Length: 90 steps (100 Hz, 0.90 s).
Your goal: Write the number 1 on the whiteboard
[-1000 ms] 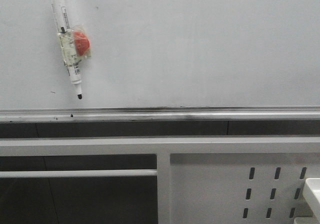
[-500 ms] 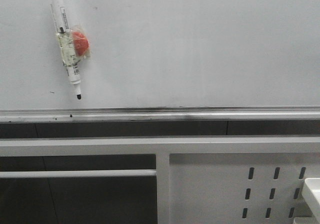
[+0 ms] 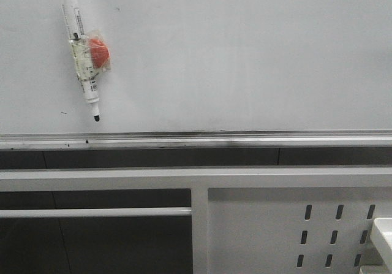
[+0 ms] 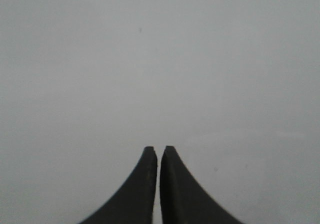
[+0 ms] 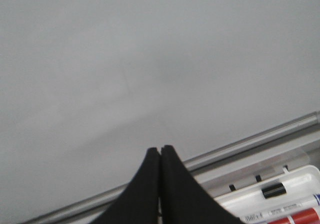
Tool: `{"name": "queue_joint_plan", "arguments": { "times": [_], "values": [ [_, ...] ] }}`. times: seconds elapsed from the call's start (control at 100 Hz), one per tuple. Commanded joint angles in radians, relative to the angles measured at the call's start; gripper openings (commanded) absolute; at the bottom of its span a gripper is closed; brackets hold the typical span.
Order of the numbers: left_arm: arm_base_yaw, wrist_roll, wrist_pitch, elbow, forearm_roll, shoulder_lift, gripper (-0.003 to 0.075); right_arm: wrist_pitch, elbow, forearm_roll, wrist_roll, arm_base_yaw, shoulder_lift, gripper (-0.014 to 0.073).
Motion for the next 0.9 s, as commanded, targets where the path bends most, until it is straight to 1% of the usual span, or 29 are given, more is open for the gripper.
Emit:
{"name": "queue_joint_plan", "arguments": {
  "times": [0.0,0.11,0.27,0.34,0.41,0.48,0.55,0.59,0.63,0.67,0.77,0.82,0.89],
  "values": [
    [-0.018,0.002,-0.041,-0.030,-0.007,0.082,-0.0019,0.053,-0.087,0.013,-0.070,0.000,0.046,-0.0069],
    [-0.069,0.002,-0.047,-0.030,-0.009,0.166,-0.0019,0.142,-0.129,0.015,-0.124,0.000,0.077,-0.0069],
    [-0.165,0.000,-0.103,-0.030,-0.023,0.257,-0.0013,0.144,-0.131,0.015,-0.162,0.007,0.080,-0.0069],
    [-0.214,0.000,-0.124,-0.030,-0.023,0.283,0.0018,0.144,-0.131,0.015,-0.170,0.021,0.080,-0.0069],
    [-0.265,0.000,-0.124,-0.030,-0.023,0.300,0.0065,0.142,-0.131,0.015,-0.174,0.039,0.080,-0.0069],
    [-0.316,0.000,-0.125,-0.030,-0.023,0.312,0.0134,0.146,-0.131,0.015,-0.174,0.060,0.080,-0.0069],
    [-0.364,0.000,-0.128,-0.030,-0.023,0.323,0.0239,0.146,-0.131,0.015,-0.174,0.089,0.080,-0.0069],
    [-0.390,0.000,-0.130,-0.030,-0.023,0.330,0.0324,0.146,-0.131,0.015,-0.174,0.108,0.080,-0.0069],
    [-0.410,0.000,-0.144,-0.030,-0.023,0.337,0.0369,0.146,-0.131,0.015,-0.174,0.124,0.080,-0.0069],
    [-0.430,0.000,-0.168,-0.030,-0.023,0.344,0.0393,0.132,-0.131,0.015,-0.174,0.131,0.080,-0.0069],
    [-0.446,-0.003,-0.305,-0.030,-0.026,0.368,0.0373,0.072,-0.125,0.018,-0.174,0.136,0.082,-0.0069],
    [-0.446,-0.011,-0.328,-0.030,-0.026,0.380,0.0359,0.060,-0.127,0.035,-0.174,0.138,0.082,-0.0069],
    [-0.446,-0.011,-0.319,-0.030,-0.026,0.401,0.0338,0.042,-0.128,0.040,-0.179,0.154,0.082,-0.0069]
  ]
}}
